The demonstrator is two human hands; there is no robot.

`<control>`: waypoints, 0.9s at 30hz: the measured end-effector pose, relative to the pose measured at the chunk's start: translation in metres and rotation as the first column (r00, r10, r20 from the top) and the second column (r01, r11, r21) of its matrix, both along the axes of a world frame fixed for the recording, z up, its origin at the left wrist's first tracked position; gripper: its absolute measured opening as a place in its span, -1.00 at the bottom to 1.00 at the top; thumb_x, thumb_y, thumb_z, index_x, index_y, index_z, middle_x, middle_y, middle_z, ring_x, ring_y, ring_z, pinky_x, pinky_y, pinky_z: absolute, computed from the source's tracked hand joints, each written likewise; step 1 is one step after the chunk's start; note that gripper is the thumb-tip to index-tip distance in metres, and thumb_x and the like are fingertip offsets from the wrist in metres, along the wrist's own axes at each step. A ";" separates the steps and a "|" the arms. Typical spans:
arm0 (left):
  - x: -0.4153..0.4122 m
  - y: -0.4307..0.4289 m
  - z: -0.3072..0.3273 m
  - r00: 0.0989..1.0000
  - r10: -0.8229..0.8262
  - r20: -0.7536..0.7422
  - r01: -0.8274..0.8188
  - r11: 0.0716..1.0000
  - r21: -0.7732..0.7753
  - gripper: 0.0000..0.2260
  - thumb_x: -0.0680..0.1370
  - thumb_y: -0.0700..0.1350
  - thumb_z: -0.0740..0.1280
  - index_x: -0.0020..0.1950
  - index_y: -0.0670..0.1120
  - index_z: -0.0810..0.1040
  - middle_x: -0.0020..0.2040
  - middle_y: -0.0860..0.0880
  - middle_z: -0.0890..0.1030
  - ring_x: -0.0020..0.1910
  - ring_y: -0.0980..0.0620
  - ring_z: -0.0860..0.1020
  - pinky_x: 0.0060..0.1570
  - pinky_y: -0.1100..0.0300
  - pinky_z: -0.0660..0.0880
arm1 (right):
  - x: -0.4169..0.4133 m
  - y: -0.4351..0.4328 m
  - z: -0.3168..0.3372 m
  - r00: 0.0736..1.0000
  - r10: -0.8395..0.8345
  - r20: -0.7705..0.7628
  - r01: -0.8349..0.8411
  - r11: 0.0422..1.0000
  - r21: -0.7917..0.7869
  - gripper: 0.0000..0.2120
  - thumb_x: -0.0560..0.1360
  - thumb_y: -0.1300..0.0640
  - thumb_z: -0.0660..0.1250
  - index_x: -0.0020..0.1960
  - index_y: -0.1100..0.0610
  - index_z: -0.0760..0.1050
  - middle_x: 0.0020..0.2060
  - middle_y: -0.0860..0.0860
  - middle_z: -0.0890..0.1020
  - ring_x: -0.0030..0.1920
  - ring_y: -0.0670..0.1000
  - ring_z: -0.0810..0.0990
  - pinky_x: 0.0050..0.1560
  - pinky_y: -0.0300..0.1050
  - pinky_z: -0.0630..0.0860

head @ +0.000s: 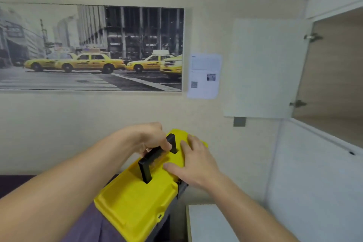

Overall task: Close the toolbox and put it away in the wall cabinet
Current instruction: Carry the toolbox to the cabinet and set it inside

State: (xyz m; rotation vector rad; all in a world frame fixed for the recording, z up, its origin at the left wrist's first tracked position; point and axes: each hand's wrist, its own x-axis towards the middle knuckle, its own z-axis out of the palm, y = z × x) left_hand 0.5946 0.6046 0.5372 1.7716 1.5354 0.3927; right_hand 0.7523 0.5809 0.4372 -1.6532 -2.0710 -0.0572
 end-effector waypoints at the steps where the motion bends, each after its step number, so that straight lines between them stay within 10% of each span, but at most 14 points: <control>1: 0.024 0.008 0.000 1.000 -0.027 0.000 0.027 1.000 0.006 -0.89 0.51 -0.26 0.40 -0.08 -0.24 0.48 -0.28 -0.19 0.54 -0.29 -0.14 0.56 -0.35 -0.02 0.58 | 0.022 0.004 0.000 1.000 -0.027 -0.001 0.027 1.000 0.007 -0.03 0.28 -0.53 0.06 0.49 0.08 0.17 0.55 0.13 0.07 0.52 0.11 -0.01 0.46 0.11 0.03; 15: 0.383 0.114 0.029 0.961 -0.257 0.104 0.253 0.966 0.052 -0.79 0.52 -0.24 0.39 0.08 -0.35 0.53 -0.24 -0.19 0.56 -0.29 -0.12 0.54 -0.40 0.08 0.58 | 0.379 0.079 0.035 0.953 -0.297 0.062 0.291 0.952 0.097 -0.01 0.30 -0.55 -0.02 0.50 0.09 0.11 0.56 0.12 0.03 0.52 0.12 -0.04 0.47 0.14 -0.02; 27: 0.620 0.207 0.048 0.846 -0.456 0.276 0.443 0.890 0.111 -0.82 0.54 -0.30 0.34 -0.26 -0.28 0.48 -0.44 -0.18 0.47 -0.57 -0.04 0.39 -0.50 0.20 0.38 | 0.601 0.139 0.075 0.845 -0.521 0.122 0.517 0.854 0.061 -0.04 0.28 -0.55 0.00 0.42 0.11 0.27 0.52 0.15 0.13 0.49 0.14 0.05 0.42 0.15 0.10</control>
